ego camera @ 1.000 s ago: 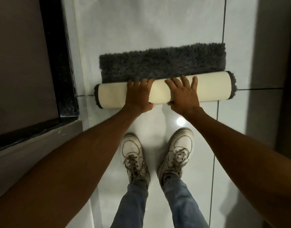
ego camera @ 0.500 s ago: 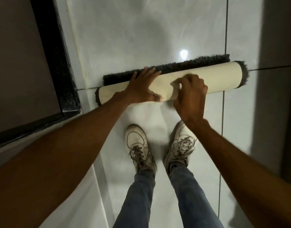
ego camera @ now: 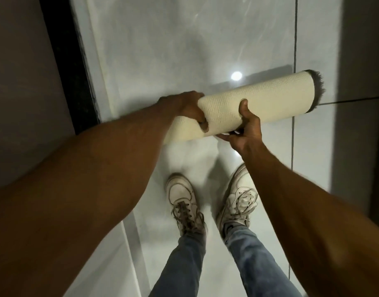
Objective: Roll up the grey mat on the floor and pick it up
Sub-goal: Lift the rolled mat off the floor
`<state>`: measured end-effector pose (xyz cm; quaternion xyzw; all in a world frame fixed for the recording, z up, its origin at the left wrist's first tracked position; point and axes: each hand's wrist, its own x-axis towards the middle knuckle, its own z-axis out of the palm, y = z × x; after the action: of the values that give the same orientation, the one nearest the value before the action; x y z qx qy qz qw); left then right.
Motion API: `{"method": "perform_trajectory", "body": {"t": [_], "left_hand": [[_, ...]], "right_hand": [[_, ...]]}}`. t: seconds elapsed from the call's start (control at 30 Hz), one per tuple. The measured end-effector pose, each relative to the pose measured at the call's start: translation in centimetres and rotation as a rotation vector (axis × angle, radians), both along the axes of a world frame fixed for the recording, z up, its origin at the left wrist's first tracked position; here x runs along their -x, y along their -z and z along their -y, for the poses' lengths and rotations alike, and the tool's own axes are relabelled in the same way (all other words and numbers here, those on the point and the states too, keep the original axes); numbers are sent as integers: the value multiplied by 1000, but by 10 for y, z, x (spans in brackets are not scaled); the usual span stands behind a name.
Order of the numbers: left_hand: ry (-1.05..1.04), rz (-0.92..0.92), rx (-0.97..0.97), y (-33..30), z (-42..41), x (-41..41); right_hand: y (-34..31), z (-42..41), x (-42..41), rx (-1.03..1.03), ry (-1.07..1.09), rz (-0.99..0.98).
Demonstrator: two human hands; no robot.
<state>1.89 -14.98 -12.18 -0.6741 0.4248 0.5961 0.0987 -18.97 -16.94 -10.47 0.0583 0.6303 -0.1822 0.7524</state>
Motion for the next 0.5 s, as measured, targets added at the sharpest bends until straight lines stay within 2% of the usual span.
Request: {"method": "perform_trajectory", "body": {"t": [0.07,0.17,0.3,0.4,0.5], "left_hand": [[-48,-62,-8,-11,-4,-3],[-211,-110,37,-48,-22,-15],[-409,-124,145,-131,-16,-48],[-563,-163,241,-203,21,-77],[-610,-296,336,-269,91,-126]], "right_hand": [[-19,4,-6,41,-8,-37],[-64,13,-23,191,-140,-111],[-166,57,-73,401,-339,-166],[-233,111,-111,534,-452,-162],[-289,180,-152,670,-525,-116]]}}
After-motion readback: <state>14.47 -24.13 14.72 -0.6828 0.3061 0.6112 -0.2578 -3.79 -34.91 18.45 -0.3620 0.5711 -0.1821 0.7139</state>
